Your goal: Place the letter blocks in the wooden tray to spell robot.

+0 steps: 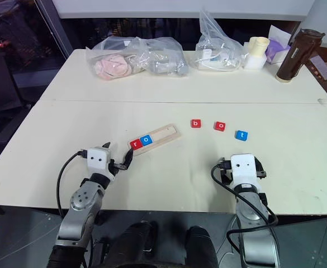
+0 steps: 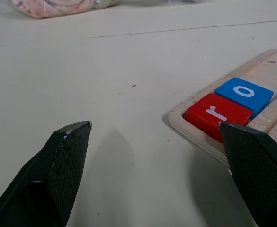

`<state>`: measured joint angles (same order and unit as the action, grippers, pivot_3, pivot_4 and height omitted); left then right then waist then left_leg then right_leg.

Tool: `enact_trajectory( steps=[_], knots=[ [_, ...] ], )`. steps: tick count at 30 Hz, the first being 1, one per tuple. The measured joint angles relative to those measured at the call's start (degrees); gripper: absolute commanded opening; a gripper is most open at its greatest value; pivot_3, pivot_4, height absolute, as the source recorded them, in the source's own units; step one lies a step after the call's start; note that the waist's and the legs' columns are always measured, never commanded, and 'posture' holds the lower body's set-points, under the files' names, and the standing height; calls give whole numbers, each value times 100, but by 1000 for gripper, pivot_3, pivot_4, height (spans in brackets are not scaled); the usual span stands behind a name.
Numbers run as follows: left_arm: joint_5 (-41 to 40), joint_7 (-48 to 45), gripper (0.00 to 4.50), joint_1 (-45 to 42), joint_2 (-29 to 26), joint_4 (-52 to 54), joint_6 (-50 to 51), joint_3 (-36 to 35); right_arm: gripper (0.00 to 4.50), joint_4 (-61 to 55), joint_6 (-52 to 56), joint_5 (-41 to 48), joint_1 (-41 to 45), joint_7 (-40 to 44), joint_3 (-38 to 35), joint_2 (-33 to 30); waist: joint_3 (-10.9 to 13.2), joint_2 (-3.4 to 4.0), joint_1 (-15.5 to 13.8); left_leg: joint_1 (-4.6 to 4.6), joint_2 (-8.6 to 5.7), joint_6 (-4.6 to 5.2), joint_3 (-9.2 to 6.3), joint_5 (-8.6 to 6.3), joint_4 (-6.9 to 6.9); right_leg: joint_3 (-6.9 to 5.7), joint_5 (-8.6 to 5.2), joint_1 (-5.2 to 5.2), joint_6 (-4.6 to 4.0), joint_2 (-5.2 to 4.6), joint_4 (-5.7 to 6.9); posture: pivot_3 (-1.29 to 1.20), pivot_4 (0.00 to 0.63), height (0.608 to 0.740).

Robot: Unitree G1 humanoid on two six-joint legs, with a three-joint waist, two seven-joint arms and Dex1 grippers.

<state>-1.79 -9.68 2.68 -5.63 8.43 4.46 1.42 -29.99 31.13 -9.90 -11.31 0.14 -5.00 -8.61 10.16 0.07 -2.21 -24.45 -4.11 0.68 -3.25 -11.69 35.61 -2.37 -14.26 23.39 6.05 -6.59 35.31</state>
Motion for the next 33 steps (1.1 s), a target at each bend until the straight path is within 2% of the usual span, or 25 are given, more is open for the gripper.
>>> enact_trajectory(
  steps=[28, 33],
  knots=[
    [-202, -172, 4500, 208, -128, 188, 19, -22, 4484, 213, -144, 122, 170, 69, -121, -14, 0, 0, 3, -2, 0, 0, 1, 0, -2, 0, 0, 0, -1, 0, 0, 0, 150, 738],
    [-351, -452, 4500, 341, -373, 381, 60, -24, 4484, 214, -156, 140, 170, 155, -121, -62, 2, 0, 10, -3, 1, 0, 1, 0, -4, 1, -1, 0, -3, 0, 0, 0, 150, 738]
  ],
)
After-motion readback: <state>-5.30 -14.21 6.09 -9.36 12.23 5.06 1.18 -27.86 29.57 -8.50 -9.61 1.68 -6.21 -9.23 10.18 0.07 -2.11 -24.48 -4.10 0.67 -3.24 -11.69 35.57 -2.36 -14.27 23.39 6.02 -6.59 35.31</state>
